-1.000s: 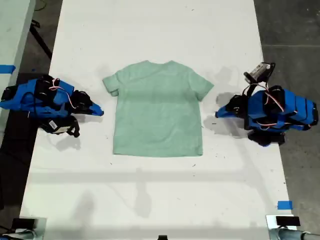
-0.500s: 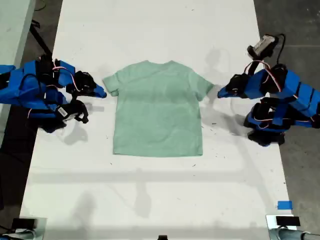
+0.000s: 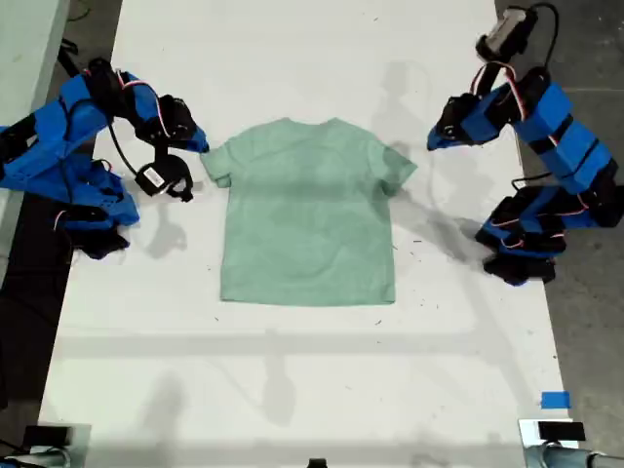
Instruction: Fold t-shirt
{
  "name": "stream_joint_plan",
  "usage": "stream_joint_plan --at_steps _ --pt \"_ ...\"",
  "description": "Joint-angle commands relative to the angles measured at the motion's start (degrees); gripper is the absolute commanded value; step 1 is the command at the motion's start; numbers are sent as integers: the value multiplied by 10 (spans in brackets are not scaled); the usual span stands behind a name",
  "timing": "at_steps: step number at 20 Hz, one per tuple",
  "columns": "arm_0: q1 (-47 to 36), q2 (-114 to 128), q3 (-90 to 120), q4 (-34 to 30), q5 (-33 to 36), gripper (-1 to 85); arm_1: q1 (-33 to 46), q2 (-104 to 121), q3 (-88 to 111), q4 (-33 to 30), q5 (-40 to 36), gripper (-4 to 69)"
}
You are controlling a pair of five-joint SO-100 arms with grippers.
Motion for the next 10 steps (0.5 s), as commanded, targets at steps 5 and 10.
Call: stream_joint_plan --at_steps 5,10 --pt "-63 -82 -120 50 44 2 58 -72 -129 33 -68 36" --pt "-64 -94 -119 49 52 154 65 -115 -125 33 -128 243"
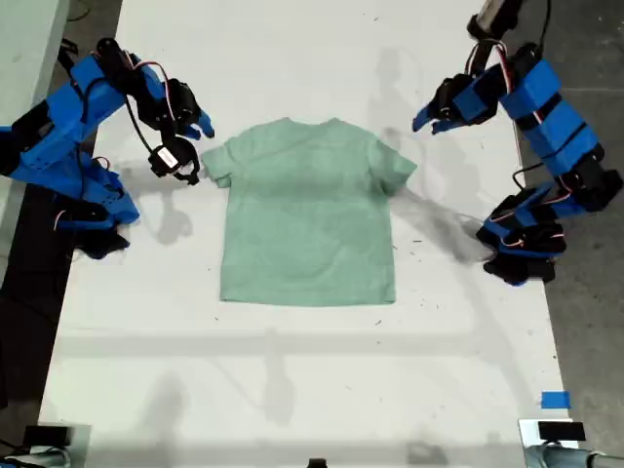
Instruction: Fold t-shirt
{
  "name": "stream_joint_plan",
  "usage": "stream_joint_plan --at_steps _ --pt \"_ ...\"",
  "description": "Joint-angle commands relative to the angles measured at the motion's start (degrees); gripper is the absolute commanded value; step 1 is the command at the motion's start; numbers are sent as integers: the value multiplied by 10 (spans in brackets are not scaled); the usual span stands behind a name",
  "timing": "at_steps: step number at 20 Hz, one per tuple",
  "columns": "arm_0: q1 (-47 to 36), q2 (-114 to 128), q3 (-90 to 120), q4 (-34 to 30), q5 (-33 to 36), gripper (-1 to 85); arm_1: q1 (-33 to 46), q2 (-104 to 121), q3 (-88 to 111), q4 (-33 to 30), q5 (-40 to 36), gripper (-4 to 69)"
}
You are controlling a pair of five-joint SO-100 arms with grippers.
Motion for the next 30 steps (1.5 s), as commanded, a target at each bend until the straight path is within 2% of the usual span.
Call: stream_joint_plan --at_steps 1,4,9,15,21,24,27,30 --pt "-9 -2 -33 -2 11 166 20 -3 -18 -2 -47 243" --pt "-8 -16 -30 -9 20 194 62 7 62 -47 -107 293" --pt "-11 -19 8 -54 27 213 106 21 221 -176 -177 318" --pt "-9 -40 22 -74 31 210 118 -25 320 -308 -203 319" --pt "-7 -50 22 -77 31 208 106 -156 328 -408 -209 317" --pt "-7 -58 23 -77 31 207 105 -225 314 -441 -212 245" --pt "-7 -68 23 -77 33 205 105 -256 277 -424 -210 33" --pt "-7 -69 24 -77 33 204 99 -262 246 -390 -202 -9"
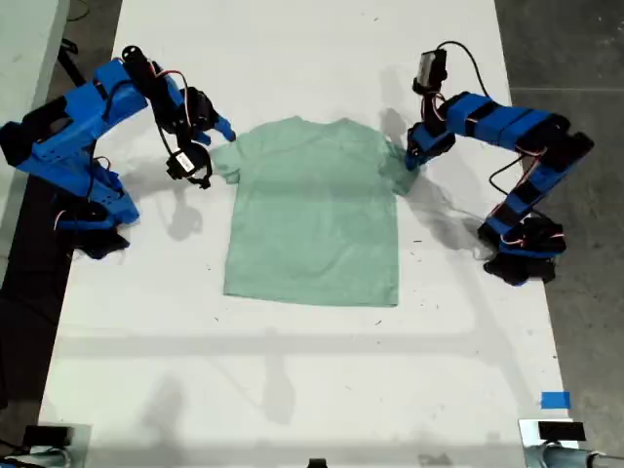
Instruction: Fold t-shirt
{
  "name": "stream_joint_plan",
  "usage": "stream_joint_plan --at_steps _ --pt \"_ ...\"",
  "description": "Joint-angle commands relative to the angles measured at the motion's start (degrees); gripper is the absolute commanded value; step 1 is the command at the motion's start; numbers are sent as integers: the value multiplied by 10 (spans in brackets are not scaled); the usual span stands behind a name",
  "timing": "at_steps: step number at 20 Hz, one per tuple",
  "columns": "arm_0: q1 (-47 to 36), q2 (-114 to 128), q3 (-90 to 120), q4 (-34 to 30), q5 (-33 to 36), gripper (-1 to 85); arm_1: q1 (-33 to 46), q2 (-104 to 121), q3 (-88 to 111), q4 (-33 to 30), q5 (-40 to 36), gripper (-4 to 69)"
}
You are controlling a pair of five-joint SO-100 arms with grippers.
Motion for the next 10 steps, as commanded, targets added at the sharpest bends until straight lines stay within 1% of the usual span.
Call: stream_joint_plan --at_steps 1,3,6,8,10 --pt "-3 3 -3 -9 6 204 -6 5 -50 48 4 -10" --pt "-4 3 -3 -6 6 203 -13 31 -81 104 6 -13" --pt "-4 3 0 -7 8 203 -36 62 -195 233 19 -13" --pt "-4 3 2 -10 8 203 -74 55 -303 302 41 -13" --pt "-4 2 2 -11 8 203 -117 9 -425 353 73 -13"
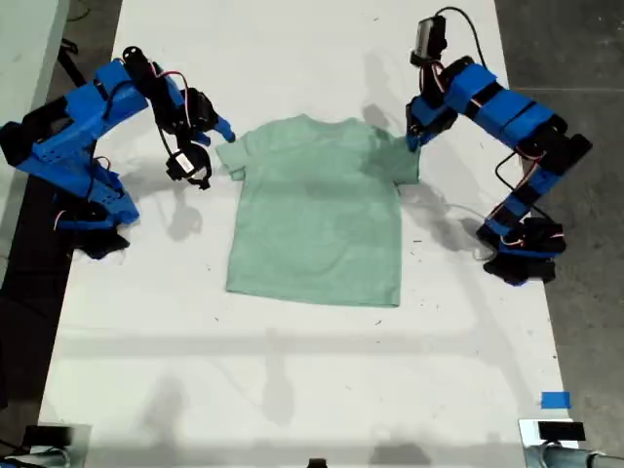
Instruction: Fold t-shirt
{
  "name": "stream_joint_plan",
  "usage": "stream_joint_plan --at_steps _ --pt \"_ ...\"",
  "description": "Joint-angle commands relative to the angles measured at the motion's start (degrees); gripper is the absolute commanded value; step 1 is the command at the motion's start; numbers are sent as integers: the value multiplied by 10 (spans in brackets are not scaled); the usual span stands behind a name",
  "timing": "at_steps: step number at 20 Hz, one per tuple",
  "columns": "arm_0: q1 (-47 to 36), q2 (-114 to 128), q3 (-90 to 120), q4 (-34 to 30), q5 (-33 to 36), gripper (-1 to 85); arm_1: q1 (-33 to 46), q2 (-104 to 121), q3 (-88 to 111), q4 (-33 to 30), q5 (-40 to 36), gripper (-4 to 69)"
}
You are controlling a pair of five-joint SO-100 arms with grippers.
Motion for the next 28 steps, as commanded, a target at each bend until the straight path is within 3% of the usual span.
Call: stream_joint_plan --at_steps 1,5,8,13,19,22,23,24,25,26,28 --pt "-4 2 -2 -11 5 203 -61 -36 -192 65 45 -13" --pt "-3 3 4 -9 5 203 -127 -131 -341 83 114 -13" --pt "-3 3 6 -10 5 203 -165 -158 -385 62 171 -13" --pt "4 4 6 -12 3 202 -192 -194 -389 -36 221 -14" --pt "18 6 8 -8 0 198 -207 -328 -390 -198 259 -14" --pt "18 8 8 -8 0 198 -225 -353 -395 -231 279 -13" --pt "18 8 8 -9 0 198 -229 -352 -403 -222 279 1" --pt "18 8 8 -9 0 200 -232 -352 -418 -201 267 169" --pt "18 8 8 -11 0 200 -234 -350 -443 -168 258 282" --pt "18 8 8 -12 0 200 -236 -337 -454 -146 239 323" --pt "17 7 8 -14 0 202 -238 -294 -460 -102 225 273"
